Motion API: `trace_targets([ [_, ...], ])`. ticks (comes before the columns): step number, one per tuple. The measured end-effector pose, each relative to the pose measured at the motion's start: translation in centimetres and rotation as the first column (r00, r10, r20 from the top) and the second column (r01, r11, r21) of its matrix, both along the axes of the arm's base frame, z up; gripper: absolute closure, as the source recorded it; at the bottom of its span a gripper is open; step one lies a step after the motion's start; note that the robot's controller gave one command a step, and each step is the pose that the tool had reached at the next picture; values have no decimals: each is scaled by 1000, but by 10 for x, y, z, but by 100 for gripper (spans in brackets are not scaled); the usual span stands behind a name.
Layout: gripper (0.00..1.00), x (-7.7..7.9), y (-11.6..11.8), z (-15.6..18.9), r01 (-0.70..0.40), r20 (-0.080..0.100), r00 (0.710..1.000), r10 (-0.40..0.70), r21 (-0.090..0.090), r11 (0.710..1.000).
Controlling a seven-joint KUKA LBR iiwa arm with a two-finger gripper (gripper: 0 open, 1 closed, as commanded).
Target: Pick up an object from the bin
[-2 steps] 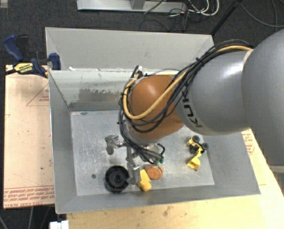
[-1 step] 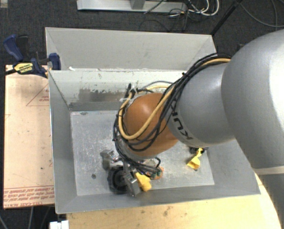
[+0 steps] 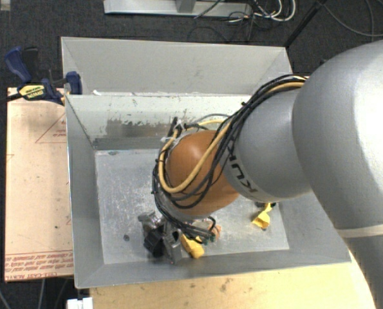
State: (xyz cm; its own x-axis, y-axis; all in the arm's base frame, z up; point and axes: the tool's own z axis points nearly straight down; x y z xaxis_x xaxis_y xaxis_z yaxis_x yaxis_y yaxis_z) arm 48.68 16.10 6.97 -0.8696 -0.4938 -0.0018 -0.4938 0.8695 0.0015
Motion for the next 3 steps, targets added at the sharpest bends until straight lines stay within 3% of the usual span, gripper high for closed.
trace_targets([
  [2,100,-2,0,6,0,-8,1000,0,-3,1000],
  [3,100,-3,0,28,1,-10,1000,-1,-3,1000],
])
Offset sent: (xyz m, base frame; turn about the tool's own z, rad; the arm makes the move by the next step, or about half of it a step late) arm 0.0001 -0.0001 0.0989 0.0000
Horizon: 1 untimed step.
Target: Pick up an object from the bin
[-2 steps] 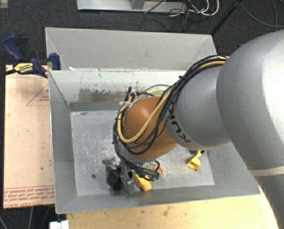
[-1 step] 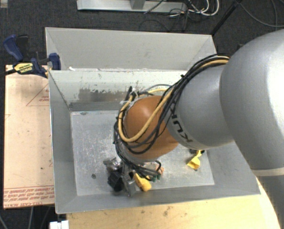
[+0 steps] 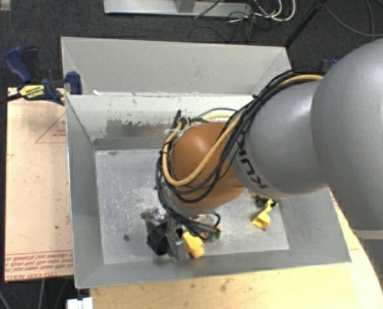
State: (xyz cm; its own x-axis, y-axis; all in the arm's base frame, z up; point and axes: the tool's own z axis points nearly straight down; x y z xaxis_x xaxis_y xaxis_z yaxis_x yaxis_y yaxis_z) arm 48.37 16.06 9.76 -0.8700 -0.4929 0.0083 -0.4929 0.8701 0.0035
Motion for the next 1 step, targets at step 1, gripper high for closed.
trace_targets([
  [1,100,2,1,18,0,10,1000,0,3,1000],
])
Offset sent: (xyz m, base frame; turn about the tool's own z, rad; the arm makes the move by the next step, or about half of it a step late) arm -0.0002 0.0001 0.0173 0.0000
